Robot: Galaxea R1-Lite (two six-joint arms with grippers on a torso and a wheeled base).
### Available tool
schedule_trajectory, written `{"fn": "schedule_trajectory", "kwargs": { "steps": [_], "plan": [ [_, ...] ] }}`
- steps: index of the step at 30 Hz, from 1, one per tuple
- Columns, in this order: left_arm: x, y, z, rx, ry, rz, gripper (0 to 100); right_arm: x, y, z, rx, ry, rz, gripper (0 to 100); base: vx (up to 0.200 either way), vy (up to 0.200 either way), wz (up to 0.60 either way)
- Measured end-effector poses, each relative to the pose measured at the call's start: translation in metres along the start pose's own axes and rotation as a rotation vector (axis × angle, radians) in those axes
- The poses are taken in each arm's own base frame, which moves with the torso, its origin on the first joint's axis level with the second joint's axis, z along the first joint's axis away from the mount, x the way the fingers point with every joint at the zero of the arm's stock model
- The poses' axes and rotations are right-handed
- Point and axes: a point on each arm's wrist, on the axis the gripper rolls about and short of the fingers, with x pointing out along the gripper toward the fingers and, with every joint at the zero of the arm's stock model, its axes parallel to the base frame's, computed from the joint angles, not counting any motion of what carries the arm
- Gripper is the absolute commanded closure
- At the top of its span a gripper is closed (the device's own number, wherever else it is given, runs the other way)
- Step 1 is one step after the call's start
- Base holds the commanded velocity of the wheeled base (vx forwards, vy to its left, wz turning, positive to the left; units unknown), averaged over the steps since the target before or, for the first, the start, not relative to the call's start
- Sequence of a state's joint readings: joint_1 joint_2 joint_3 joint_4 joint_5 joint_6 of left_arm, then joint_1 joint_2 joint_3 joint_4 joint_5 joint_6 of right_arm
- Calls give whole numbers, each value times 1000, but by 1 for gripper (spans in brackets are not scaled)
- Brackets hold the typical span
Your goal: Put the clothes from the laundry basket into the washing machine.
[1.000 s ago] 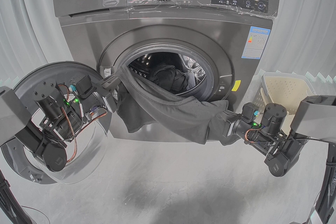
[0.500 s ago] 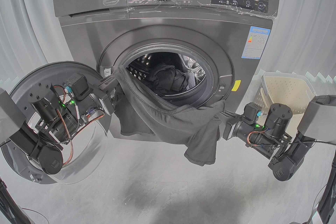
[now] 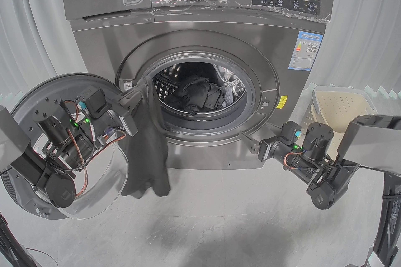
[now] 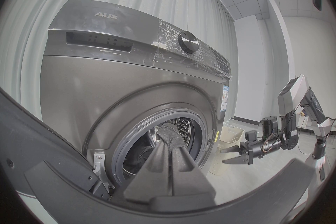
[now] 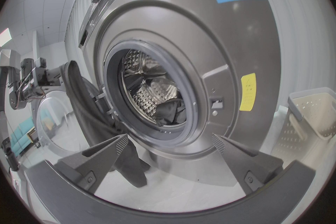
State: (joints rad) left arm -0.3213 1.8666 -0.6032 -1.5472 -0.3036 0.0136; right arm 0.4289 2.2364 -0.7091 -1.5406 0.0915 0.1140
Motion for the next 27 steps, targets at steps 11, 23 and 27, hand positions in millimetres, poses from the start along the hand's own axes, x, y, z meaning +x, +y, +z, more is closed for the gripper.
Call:
{"fn": "schedule_trajectory", "kwargs": {
  "steps": [11, 23, 27],
  "plan": [
    [2, -3, 1, -1, -8, -10, 100, 7, 25, -36, 18, 99, 136, 0, 0, 0, 0],
    [4, -4, 3, 0, -16, -16, 100, 20, 38, -51, 20, 113, 178, 0, 0, 0, 0],
    [5, -7, 3, -2, -19, -25, 100, 25, 37, -55, 19, 109, 174, 0, 0, 0, 0]
  ]
}}
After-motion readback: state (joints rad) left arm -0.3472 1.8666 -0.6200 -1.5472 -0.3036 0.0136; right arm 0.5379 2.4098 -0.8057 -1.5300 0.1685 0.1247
